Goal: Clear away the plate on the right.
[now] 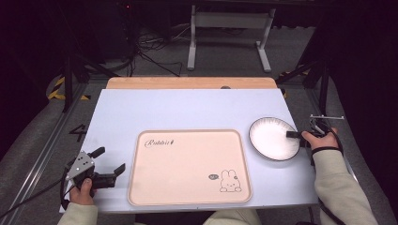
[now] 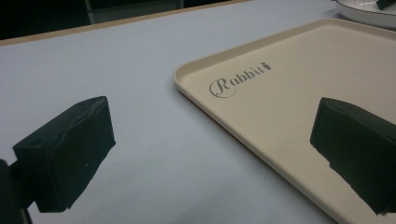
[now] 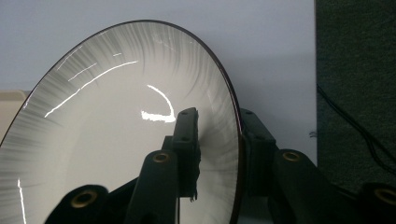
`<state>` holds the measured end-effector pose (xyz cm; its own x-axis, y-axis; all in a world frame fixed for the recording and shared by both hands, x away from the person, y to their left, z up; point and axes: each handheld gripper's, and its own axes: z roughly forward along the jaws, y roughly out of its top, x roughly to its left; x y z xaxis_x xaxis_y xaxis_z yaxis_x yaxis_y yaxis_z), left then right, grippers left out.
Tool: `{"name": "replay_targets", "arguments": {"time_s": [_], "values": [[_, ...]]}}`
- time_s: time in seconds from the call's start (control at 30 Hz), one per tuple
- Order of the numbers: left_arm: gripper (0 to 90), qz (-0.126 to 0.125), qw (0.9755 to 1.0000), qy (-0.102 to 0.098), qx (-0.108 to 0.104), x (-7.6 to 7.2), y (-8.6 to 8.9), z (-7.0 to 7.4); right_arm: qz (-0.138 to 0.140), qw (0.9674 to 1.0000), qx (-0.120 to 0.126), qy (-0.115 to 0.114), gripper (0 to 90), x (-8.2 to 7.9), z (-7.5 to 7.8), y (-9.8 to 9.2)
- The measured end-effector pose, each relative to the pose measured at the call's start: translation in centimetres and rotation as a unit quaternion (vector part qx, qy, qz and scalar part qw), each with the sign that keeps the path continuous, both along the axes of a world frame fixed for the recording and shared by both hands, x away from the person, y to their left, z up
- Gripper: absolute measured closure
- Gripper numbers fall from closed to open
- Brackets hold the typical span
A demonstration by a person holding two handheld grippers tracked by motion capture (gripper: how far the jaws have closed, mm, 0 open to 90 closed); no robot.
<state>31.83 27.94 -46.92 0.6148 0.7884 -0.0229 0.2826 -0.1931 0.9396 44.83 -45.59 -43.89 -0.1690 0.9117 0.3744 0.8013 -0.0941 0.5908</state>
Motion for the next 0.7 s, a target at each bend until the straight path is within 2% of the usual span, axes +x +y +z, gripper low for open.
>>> {"name": "replay_targets", "arguments": {"time_s": [0.2, 0.63, 0.7], "values": [[0.3, 0.0, 1.0, 0.0, 0.0, 0.0, 0.0, 0.0, -0.024, 0.9992, 0.026, 0.015, 77.7, 0.0, 0.2, -0.3], [0.3, 0.001, 1.0, 0.001, 0.0, 0.0, 0.0, 0.0, -0.025, 0.9985, 0.048, -0.011, 84.3, -0.5, 1.6, -0.4], [0.3, 0.001, 1.0, 0.001, 0.001, 0.0, 0.0, 0.0, -0.024, 0.9987, 0.043, -0.017, 84.5, -0.5, 1.9, -0.2]]}}
